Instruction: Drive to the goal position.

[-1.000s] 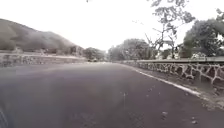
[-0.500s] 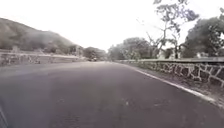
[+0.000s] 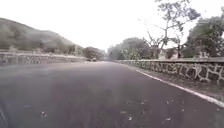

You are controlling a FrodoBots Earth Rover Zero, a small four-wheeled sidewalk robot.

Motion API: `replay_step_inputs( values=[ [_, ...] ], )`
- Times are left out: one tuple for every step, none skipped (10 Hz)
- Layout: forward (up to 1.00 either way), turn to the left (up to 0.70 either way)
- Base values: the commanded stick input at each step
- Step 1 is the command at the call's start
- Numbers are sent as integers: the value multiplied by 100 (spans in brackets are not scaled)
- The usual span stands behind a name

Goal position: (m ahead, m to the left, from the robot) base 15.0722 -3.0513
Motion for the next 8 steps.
replay_step_inputs(
  values=[
    [70,0],
    [70,0],
    [70,0],
    [70,0],
    [70,0],
    [70,0],
    [70,0],
    [70,0]
  ],
)
